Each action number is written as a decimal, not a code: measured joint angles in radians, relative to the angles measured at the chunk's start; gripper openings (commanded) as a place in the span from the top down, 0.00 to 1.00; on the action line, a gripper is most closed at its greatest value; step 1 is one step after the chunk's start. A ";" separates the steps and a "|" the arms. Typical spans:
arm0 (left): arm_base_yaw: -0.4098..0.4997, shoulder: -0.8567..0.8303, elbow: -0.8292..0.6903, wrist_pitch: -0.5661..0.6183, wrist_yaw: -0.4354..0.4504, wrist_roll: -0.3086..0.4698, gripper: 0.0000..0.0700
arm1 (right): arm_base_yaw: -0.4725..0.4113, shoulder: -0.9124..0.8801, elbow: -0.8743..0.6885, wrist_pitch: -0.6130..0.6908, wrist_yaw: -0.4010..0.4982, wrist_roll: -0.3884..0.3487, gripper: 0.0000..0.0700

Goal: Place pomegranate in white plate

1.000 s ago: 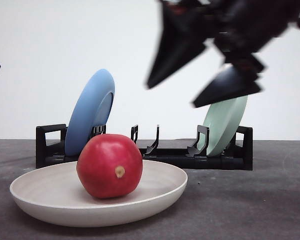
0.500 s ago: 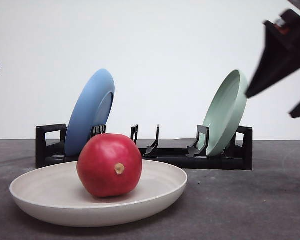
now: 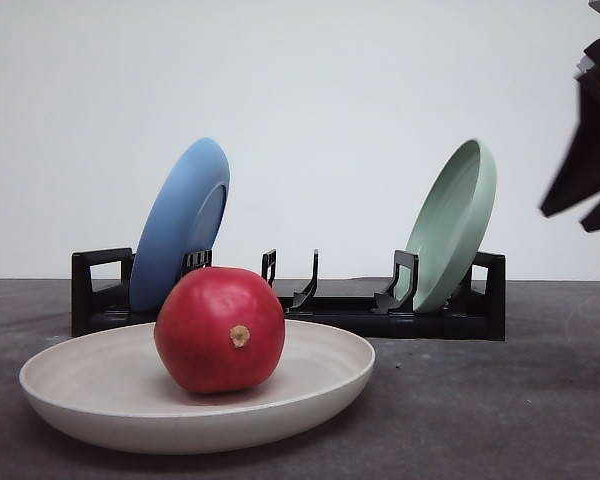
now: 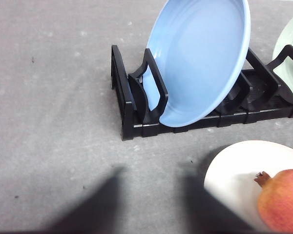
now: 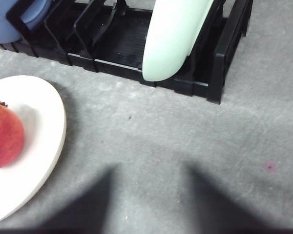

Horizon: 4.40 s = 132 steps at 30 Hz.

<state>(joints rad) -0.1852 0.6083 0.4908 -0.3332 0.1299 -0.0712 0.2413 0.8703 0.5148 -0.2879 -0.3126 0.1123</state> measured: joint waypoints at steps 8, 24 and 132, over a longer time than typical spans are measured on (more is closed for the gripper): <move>0.000 0.000 0.000 0.001 0.000 0.000 0.97 | 0.000 0.000 0.000 0.008 0.000 -0.004 0.98; 0.021 -0.098 -0.005 0.004 0.000 0.012 0.97 | 0.000 0.000 0.000 0.008 0.000 -0.004 0.98; 0.188 -0.604 -0.469 0.158 -0.072 0.026 0.96 | -0.203 -0.867 -0.500 0.124 0.265 -0.097 0.98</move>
<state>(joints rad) 0.0025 0.0040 0.0216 -0.1753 0.0582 -0.0448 0.0383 0.0029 0.0151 -0.1642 -0.0479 0.0151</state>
